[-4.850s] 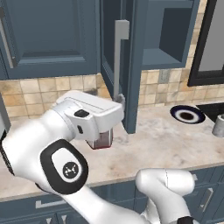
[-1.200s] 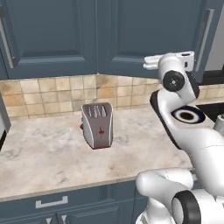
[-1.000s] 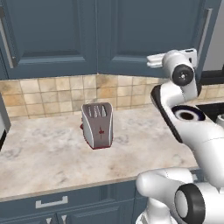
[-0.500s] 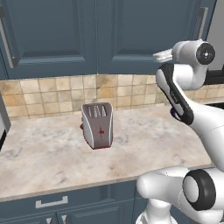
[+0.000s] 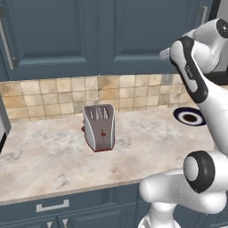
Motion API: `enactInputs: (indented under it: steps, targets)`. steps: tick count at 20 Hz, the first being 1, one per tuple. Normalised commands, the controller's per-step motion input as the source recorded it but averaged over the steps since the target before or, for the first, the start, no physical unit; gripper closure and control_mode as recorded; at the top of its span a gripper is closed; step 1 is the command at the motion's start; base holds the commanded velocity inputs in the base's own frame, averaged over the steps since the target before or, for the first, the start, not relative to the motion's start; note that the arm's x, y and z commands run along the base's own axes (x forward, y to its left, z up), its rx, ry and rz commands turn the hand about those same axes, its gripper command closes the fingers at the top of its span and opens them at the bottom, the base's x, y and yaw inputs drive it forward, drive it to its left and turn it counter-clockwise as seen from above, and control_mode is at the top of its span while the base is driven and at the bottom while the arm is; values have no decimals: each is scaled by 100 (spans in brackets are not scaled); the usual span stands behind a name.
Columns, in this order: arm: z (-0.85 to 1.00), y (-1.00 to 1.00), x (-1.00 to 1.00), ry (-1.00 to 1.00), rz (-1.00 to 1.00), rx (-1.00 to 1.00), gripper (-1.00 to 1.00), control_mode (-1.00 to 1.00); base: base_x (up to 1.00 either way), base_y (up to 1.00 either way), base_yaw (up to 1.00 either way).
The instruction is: Open the cabinet. Pick the soap dispenser and place it next to the sink. Then close the cabinet.
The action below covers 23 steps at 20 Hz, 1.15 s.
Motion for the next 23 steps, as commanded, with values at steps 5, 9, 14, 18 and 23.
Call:
enactInputs:
  steps: [5, 9, 14, 18, 23]
  targets:
    - [-22, -5, 43, 1, 13, 0, -100, -100, 0, 0, 0]
    - [-65, -4, 19, -9, 3, 5, -100, -100, 0, 0, 0]
    - [-97, 0, 33, -23, 0, 10, -100, -100, 0, 0, 0]
    - [-51, 0, 28, -15, 0, 4, -100, -100, 0, 0, 0]
    - [-4, 0, 14, -1, 0, 0, -100, -100, 0, 0, 0]
